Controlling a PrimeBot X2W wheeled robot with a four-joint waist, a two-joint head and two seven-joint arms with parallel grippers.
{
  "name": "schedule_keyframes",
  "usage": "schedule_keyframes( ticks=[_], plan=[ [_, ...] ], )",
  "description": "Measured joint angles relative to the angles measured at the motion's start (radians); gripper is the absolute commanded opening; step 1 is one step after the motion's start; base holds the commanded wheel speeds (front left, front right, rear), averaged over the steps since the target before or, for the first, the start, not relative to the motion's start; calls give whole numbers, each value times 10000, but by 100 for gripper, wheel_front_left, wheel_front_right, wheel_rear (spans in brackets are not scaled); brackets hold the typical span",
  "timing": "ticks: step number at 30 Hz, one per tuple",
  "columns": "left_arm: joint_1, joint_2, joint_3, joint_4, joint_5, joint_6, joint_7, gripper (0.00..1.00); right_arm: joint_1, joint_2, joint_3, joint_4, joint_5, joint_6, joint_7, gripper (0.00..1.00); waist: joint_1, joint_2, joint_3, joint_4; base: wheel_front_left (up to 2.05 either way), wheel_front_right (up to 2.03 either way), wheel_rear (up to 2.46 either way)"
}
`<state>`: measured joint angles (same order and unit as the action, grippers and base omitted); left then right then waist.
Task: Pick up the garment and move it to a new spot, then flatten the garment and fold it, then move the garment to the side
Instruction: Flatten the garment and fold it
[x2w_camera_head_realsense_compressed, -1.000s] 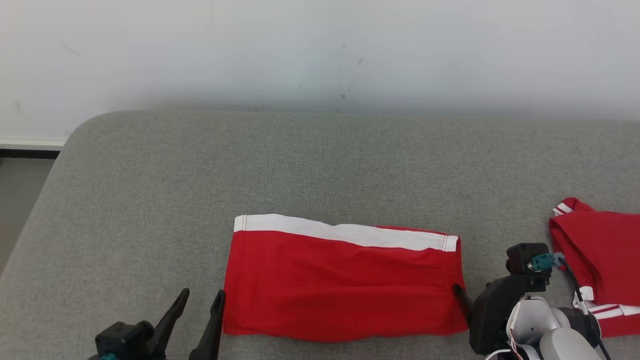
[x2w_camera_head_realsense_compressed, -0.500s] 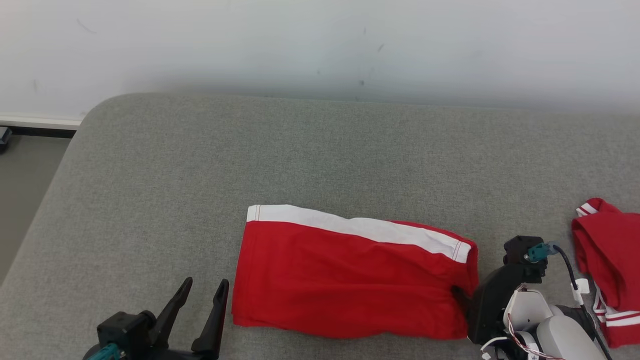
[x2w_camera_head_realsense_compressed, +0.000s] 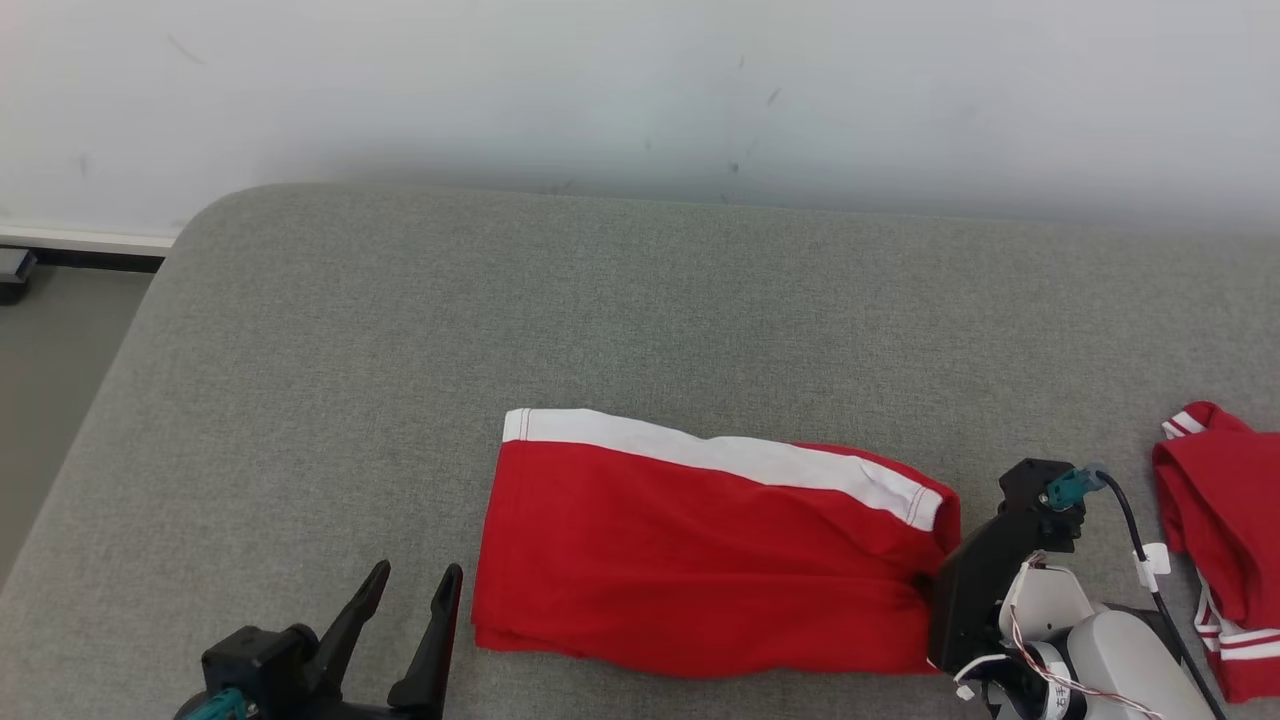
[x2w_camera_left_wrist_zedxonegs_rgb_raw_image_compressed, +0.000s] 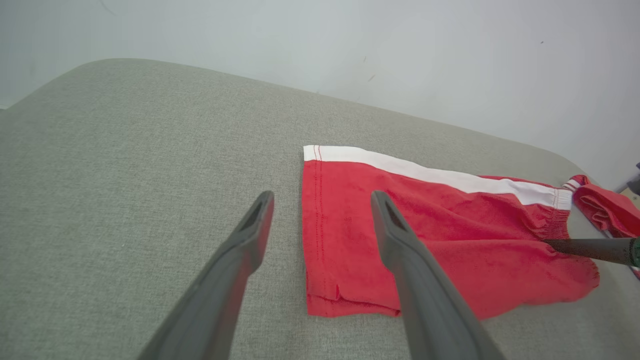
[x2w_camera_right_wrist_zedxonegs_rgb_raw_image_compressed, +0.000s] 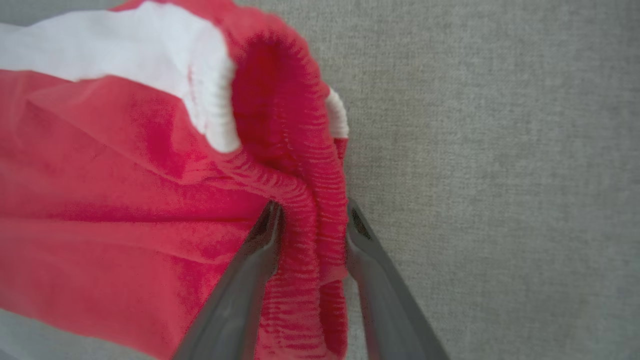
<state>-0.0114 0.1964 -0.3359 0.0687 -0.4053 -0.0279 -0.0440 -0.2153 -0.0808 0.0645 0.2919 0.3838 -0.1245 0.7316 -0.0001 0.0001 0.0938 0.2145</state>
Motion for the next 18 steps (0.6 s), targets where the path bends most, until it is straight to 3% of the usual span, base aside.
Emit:
schedule_keyframes(
  ticks=[2,10,18],
  plan=[
    [0,-2,-2,15,-4,0,0,100,1,21,2,17,0,0,81,0,0,-1,-9,16,0,0,0],
    [1,4,0,42,-13,0,0,100,-2,96,-188,10,-2,0,180,0,0,0,-33,29,0,0,0],
    [16,6,2,58,-29,2,-4,100,68,0,-1083,-384,-286,0,209,0,1,0,-85,-51,0,0,0]
  ],
)
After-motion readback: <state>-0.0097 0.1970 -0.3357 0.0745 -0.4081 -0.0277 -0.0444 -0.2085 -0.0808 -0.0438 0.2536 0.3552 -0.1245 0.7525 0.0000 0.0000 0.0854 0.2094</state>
